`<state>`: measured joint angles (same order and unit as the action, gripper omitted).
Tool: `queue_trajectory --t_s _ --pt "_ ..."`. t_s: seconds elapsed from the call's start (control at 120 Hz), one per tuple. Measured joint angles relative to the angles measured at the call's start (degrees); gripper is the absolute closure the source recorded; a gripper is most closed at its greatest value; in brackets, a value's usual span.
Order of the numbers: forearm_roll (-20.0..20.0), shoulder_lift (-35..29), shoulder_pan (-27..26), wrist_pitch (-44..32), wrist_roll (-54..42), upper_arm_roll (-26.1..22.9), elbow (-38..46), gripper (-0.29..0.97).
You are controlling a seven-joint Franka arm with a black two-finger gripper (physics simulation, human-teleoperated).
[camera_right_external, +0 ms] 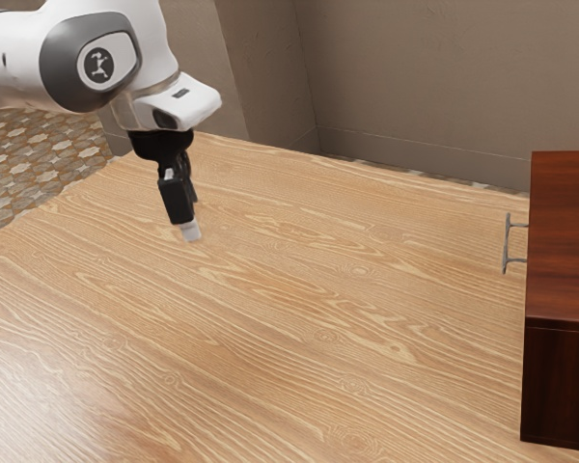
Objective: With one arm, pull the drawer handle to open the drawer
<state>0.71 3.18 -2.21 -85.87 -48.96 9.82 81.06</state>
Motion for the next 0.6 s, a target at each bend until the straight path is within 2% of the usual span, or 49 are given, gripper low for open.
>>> queue_trajectory --t_s 0.233,0.367,0.45,0.6 --pt "0.25 -0.40 -2.83 -0.42 -3.33 -0.17 -0.16 0.00" --pt "-1.08 -0.16 -3.14 -0.37 -4.91 -0.48 -0.74 0.00" --pt "-1.69 4.31 -1.36 -0.31 -8.36 -2.86 -6.51 0.00" --pt "-3.31 13.88 -2.34 -0.26 -18.04 -5.65 -19.94 0.00"
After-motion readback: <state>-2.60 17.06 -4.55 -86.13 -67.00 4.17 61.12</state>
